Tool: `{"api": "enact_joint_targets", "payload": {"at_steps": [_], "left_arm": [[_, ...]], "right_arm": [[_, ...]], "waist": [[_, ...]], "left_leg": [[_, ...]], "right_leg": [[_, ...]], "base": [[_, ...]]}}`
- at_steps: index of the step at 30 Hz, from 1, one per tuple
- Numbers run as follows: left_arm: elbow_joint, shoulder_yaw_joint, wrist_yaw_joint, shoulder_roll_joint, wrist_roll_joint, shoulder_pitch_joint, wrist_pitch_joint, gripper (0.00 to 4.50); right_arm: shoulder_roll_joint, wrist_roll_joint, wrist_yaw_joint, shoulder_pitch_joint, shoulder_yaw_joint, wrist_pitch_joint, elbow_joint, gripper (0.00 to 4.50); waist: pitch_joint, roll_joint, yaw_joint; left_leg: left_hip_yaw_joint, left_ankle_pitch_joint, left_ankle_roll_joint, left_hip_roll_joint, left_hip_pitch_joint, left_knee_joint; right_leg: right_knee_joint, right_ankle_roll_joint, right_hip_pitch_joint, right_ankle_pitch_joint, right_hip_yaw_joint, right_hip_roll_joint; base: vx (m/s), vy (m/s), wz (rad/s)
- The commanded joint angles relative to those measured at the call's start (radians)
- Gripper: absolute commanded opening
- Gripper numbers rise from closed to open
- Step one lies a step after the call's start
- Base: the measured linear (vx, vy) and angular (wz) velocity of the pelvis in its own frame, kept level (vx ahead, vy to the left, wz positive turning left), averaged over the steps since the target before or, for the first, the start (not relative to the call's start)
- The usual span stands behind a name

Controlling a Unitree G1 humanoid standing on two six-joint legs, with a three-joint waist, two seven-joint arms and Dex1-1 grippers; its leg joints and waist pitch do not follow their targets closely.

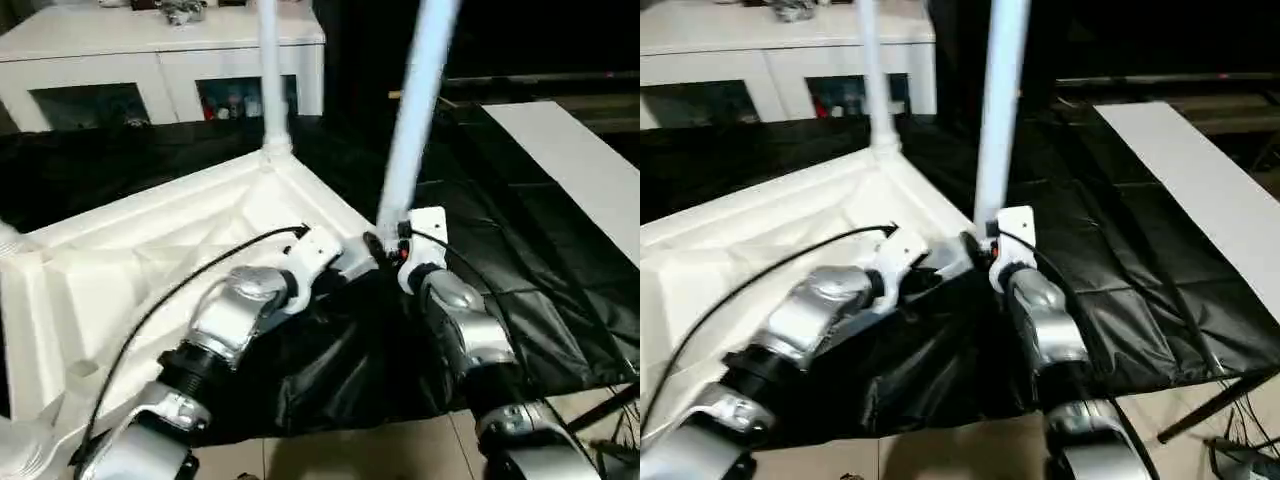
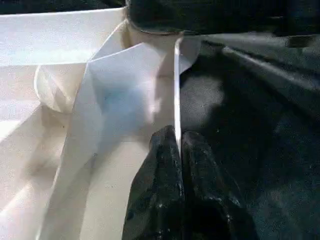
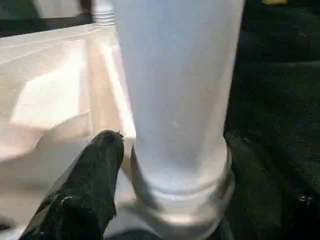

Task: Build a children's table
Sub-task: Rotate leg to tighten

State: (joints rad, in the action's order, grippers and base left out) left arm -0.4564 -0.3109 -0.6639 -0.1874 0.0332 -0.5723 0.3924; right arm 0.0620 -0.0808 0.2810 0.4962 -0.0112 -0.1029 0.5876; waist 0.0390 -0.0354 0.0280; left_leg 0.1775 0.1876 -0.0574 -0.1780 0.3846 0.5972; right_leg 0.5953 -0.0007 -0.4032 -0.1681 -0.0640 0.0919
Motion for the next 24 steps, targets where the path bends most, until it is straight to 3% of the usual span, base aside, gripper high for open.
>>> {"api": "enact_joint_targets", "payload": {"at_steps": [1, 4, 5, 11, 18, 24], "left_arm": [[0.009, -0.002, -0.018, -0.015, 0.001, 0.014, -0.021, 0.00], [0.030, -0.008, -0.069, -0.054, -0.005, 0.030, -0.033, 0.00], [0.059, -0.014, -0.144, -0.095, -0.021, 0.048, -0.054, 0.00], [0.163, -0.046, -0.389, -0.212, -0.093, 0.101, -0.059, 0.00], [0.228, -0.061, -0.513, -0.283, -0.140, 0.114, -0.003, 0.00], [0.245, -0.052, -0.520, -0.292, -0.144, 0.124, 0.000, 0.00]], "right_arm": [[0.006, -0.010, 0.078, -0.003, -0.061, 0.004, -0.056, 3.77], [0.076, -0.003, 0.160, -0.030, -0.098, -0.005, -0.108, 3.89], [0.147, 0.001, 0.279, -0.066, -0.132, 0.007, -0.165, 3.89], [0.302, -0.048, 0.577, -0.160, -0.180, 0.017, -0.291, 3.89], [0.361, -0.076, 0.681, -0.173, -0.196, 0.022, -0.302, 3.89], [0.360, -0.081, 0.716, -0.164, -0.189, 0.017, -0.289, 3.53]], "waist": [[-0.061, 0.008, 0.003], [-0.061, 0.007, 0.005], [-0.061, 0.005, 0.006], [-0.059, 0.002, 0.009], [-0.052, 0.003, 0.015], [-0.054, 0.008, 0.020]], "left_leg": [[-0.015, 0.207, 0.052, -0.041, -0.008, -0.078], [-0.015, 0.185, 0.061, -0.042, -0.007, -0.076], [-0.013, 0.190, 0.068, -0.042, -0.009, -0.074], [-0.013, 0.203, 0.090, -0.048, -0.013, -0.075], [-0.011, 0.279, 0.052, -0.051, -0.022, -0.082], [-0.011, 0.248, 0.051, -0.050, -0.019, -0.081]], "right_leg": [[-0.070, -0.191, 0.048, -0.232, 0.035, 0.050], [-0.066, -0.208, 0.053, -0.200, 0.035, 0.050], [-0.067, -0.211, 0.051, -0.190, 0.036, 0.048], [-0.061, -0.248, 0.051, -0.150, 0.038, 0.047], [-0.070, -0.238, 0.042, -0.271, 0.041, 0.050], [-0.066, -0.230, 0.044, -0.244, 0.042, 0.051]], "base": [[0.000, 0.000, 0.00], [0.000, 0.000, 0.00], [0.000, 0.000, 0.00], [0.000, 0.000, 0.00], [0.000, 0.000, 0.00], [0.000, 0.000, 0.00]]}}
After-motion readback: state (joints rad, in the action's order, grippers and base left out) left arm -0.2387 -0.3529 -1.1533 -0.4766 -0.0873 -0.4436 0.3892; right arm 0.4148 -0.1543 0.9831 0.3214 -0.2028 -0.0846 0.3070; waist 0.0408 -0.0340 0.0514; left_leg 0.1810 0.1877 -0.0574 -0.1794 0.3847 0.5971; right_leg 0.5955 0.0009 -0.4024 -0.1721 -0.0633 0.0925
